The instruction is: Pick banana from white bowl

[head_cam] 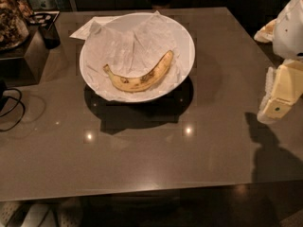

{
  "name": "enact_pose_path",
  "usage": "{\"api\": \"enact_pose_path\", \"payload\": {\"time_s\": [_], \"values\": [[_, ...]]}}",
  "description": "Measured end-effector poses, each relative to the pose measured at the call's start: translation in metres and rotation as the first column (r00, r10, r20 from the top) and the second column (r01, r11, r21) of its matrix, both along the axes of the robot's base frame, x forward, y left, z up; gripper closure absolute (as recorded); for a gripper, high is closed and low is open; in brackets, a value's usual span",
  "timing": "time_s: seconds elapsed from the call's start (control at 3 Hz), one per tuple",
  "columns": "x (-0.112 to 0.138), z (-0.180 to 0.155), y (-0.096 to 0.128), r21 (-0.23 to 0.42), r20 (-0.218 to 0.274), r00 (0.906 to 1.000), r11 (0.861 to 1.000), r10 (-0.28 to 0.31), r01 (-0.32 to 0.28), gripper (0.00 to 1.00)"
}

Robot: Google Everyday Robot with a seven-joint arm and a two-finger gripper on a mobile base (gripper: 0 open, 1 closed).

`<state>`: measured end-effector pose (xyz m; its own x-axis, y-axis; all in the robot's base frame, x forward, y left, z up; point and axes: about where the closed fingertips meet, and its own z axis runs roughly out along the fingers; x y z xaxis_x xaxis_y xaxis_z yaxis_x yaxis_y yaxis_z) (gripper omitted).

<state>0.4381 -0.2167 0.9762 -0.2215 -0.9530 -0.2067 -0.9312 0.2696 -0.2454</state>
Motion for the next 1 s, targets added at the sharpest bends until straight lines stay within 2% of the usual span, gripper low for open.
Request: {"api": "enact_pose_path", "payload": {"time_s": [0.33,0.67,1.0], "values": [[0.000,0.000,0.000,0.000,0.000,1.0000,1.000,0.000,0.000,0.00],[0.005,0.004,0.007,-0.012,0.003,0.9996,1.000,0.029,-0.029,0.00],[0.017,0.002,0.019,-0.031,-0.010,0.9964,0.996,0.084,-0.084,0.00]]}}
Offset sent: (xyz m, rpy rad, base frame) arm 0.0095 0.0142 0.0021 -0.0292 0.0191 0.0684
